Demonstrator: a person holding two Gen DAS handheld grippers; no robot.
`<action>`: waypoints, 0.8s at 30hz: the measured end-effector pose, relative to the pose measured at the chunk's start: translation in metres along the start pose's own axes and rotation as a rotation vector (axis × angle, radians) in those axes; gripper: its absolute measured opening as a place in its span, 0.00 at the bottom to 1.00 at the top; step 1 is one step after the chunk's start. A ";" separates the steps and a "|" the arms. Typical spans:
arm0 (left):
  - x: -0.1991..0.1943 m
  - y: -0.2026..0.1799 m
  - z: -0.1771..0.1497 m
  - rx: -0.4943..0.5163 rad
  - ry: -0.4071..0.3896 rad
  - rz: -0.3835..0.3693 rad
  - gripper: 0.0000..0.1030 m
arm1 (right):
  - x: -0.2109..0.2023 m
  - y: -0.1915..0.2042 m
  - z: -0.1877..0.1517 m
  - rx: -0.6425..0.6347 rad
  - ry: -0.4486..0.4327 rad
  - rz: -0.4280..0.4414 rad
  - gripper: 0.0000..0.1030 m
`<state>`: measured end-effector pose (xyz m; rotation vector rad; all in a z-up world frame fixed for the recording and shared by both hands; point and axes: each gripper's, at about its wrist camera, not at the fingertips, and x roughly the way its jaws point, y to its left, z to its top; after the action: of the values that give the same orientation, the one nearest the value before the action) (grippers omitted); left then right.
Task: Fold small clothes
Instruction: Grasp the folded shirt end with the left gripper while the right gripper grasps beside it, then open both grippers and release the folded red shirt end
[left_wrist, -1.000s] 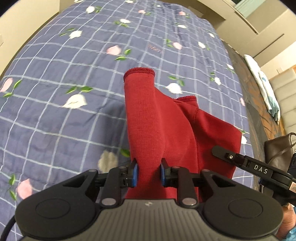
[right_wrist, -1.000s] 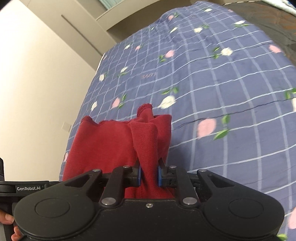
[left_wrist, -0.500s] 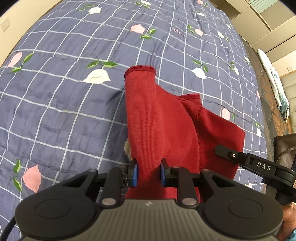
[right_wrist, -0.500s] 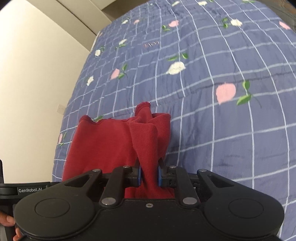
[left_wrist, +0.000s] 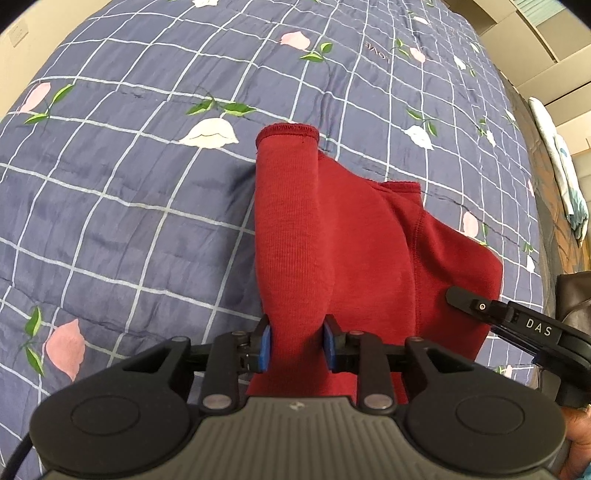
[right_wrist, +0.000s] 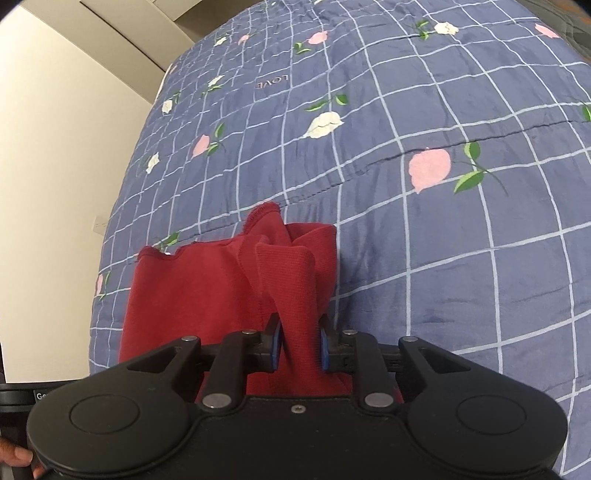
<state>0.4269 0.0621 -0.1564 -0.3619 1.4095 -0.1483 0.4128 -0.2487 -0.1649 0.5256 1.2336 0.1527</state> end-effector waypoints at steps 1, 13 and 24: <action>0.000 0.000 0.000 -0.001 0.001 0.002 0.30 | 0.000 0.000 0.000 0.002 0.001 -0.003 0.23; -0.004 0.009 0.001 -0.037 -0.024 0.042 0.85 | 0.002 0.003 0.004 -0.026 -0.003 -0.066 0.43; -0.011 0.010 -0.001 -0.067 -0.076 0.094 0.99 | -0.007 -0.001 0.002 -0.046 -0.038 -0.112 0.91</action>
<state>0.4227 0.0749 -0.1496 -0.3522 1.3553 -0.0109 0.4124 -0.2533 -0.1589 0.4166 1.2163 0.0761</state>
